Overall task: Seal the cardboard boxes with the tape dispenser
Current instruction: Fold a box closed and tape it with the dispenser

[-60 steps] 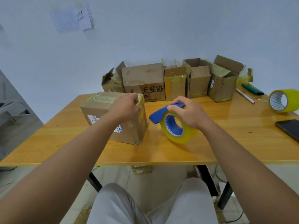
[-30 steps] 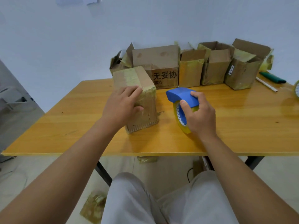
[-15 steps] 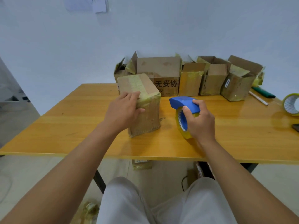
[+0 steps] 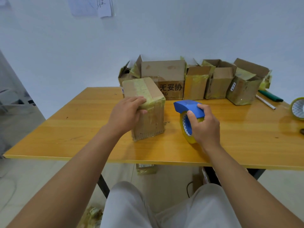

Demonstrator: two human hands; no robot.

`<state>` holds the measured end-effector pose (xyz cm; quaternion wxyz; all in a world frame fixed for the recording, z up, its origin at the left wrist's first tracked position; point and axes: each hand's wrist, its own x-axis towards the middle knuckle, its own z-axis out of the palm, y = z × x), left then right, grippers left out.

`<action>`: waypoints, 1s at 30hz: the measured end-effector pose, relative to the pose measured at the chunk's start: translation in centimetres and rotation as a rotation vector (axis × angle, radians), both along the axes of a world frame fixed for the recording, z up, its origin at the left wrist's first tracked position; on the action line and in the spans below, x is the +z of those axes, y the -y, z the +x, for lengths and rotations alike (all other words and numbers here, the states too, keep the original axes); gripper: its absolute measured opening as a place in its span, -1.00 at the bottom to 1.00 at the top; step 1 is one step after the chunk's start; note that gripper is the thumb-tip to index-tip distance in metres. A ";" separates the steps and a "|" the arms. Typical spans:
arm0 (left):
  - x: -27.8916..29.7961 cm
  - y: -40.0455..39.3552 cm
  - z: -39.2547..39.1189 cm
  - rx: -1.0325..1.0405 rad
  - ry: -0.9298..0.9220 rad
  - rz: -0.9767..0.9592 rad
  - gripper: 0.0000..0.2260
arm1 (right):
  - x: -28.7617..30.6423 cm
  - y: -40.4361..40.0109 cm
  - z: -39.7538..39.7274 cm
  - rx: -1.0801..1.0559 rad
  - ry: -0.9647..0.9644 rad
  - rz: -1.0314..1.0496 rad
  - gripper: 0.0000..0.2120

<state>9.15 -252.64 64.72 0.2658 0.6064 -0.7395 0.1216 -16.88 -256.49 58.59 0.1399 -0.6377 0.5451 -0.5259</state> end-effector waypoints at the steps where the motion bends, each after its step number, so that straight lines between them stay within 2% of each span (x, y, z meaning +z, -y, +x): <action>1: 0.1 0.1 0.1 0.002 -0.008 0.005 -0.64 | 0.0 -0.1 0.0 0.003 0.002 -0.001 -0.61; 8: 0.3 0.5 2.0 -0.090 -0.083 0.026 -0.69 | -0.9 -1.0 -1.1 0.029 0.044 -0.005 -0.59; 12: 0.1 0.6 1.2 -0.065 -0.127 -0.008 -0.72 | -1.2 -1.2 -1.2 -0.010 0.037 0.029 -0.54; 15: 0.0 0.6 0.9 -0.069 -0.148 -0.029 -0.75 | -0.3 -1.0 -0.8 -0.001 0.188 0.049 -0.54; 18: -0.2 0.7 1.4 -0.085 -0.170 -0.019 -0.76 | 2.0 -1.0 -0.7 0.045 0.290 -0.070 -0.58; 23: 0.2 1.1 1.5 -0.073 -0.235 0.047 -0.74 | 9.3 -0.8 0.4 0.270 0.483 -0.294 -0.69; 25: 0.9 1.2 1.6 -0.041 -0.345 0.106 -0.73 | 11.7 -0.3 1.5 0.366 0.486 -0.303 -0.72; 30: 3.8 1.7 0.8 0.010 -0.900 0.246 -0.42 | 14.0 1.9 4.9 0.558 0.462 -0.217 -0.75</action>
